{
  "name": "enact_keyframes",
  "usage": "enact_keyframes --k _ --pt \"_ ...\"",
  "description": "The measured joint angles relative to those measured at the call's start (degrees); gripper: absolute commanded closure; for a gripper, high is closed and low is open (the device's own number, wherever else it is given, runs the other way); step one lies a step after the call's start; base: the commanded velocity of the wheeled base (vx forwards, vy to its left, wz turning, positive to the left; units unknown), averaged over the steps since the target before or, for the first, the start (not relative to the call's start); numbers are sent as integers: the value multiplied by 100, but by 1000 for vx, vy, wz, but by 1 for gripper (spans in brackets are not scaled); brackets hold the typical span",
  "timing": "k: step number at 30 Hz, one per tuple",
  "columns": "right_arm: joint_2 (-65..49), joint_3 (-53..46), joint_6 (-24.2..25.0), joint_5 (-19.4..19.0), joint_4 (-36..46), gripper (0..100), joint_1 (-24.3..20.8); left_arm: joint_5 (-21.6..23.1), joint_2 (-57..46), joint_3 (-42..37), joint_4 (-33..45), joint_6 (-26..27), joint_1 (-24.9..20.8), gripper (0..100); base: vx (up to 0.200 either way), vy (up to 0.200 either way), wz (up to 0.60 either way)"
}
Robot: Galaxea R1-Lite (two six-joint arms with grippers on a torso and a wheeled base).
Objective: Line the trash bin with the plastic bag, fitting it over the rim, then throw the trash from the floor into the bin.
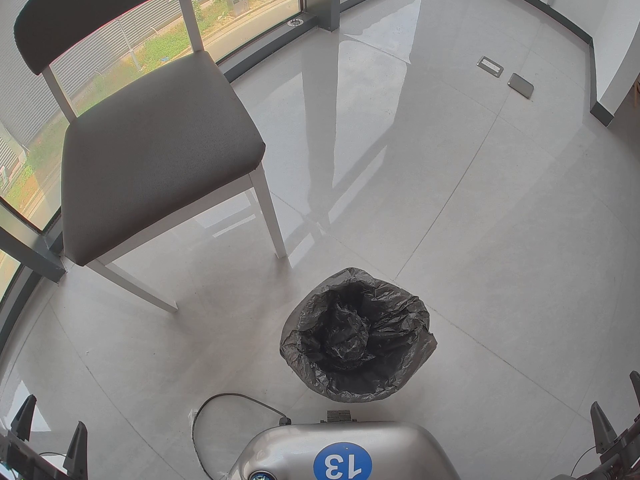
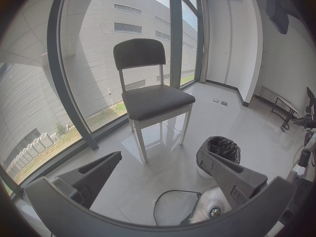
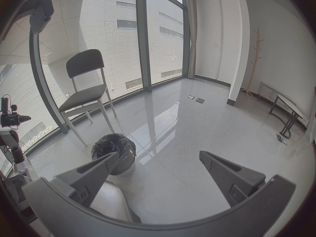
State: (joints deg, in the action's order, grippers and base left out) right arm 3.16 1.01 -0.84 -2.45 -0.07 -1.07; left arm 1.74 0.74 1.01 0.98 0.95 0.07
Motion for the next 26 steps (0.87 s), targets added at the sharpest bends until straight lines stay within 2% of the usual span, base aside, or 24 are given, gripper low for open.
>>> enact_keyframes --k 26 --pt "-230 0 51 68 -9 0 83 -16 10 0 0 -6 -2 0 0 0 0"
